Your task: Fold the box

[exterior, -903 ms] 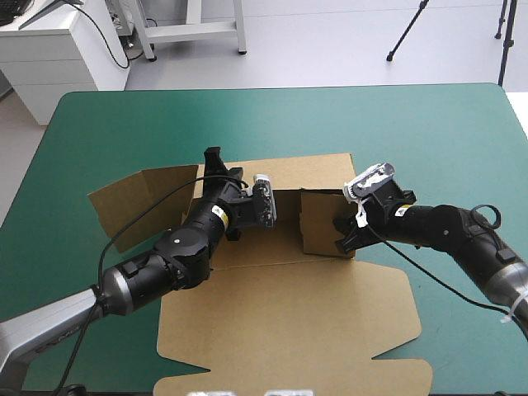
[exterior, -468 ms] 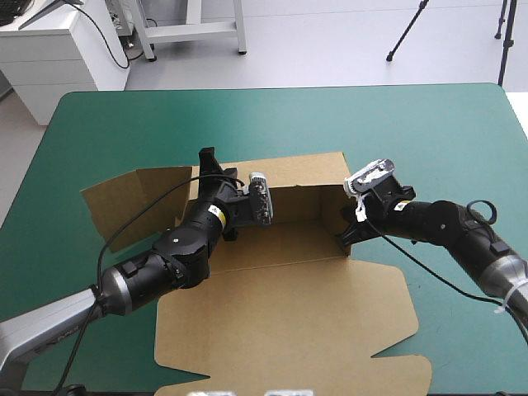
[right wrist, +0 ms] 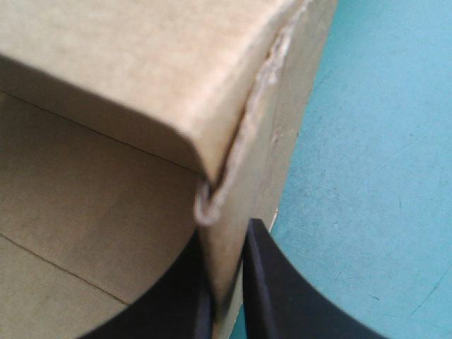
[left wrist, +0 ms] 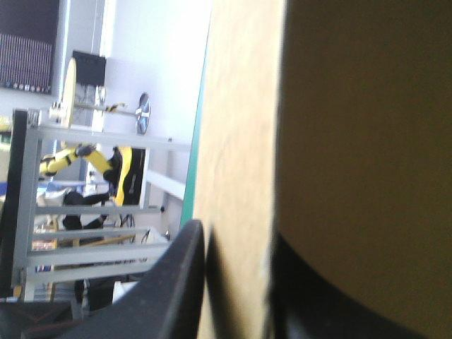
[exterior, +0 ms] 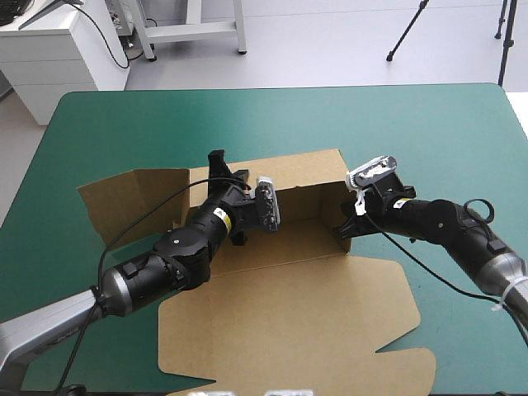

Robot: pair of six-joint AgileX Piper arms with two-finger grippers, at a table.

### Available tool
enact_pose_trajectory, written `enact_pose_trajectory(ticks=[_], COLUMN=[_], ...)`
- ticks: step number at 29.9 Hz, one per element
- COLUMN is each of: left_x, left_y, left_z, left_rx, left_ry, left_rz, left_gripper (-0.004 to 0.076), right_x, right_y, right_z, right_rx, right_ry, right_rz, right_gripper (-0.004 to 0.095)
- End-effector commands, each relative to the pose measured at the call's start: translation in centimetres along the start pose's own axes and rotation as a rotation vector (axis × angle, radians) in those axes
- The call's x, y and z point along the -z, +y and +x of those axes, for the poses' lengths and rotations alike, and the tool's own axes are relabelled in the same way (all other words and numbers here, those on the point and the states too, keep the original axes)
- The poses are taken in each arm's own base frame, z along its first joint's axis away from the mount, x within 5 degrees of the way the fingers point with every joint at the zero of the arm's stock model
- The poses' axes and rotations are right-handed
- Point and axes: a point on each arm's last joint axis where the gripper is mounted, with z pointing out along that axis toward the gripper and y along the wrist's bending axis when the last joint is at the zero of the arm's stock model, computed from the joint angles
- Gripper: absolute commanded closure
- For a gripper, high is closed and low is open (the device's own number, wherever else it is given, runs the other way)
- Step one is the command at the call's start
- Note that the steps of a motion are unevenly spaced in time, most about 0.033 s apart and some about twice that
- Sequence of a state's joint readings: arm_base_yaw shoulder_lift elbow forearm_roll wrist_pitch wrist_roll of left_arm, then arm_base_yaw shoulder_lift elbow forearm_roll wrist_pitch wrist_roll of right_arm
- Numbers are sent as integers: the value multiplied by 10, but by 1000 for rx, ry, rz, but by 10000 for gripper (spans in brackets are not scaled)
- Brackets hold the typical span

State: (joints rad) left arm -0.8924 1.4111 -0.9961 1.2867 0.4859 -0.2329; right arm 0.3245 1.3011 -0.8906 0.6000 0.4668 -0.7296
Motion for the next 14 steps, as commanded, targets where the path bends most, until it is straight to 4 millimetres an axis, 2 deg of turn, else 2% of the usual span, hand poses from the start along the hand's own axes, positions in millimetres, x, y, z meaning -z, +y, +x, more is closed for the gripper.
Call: enact_pose_trajectory(ticks=[1,5,8,14], left_x=[15,23,35,60], left_y=[16,21,24,16], left_z=[-10,-10,-15,-33], left_rx=[17,26,18,-9], left_ry=[-92,-108,-136,-188], left_rz=[-49,-66,-82,-75], left_gripper=[393,298,293,292], right_x=[9,9,9,9], right_y=[3,2,0,-2], right_z=[-14,-15,-16,-15], right_rx=[-13,-43,-62,-72], right_ry=[-65,-78,-91,-79], right_rz=[-2,9,20,50], right_gripper=[924,924,924,924])
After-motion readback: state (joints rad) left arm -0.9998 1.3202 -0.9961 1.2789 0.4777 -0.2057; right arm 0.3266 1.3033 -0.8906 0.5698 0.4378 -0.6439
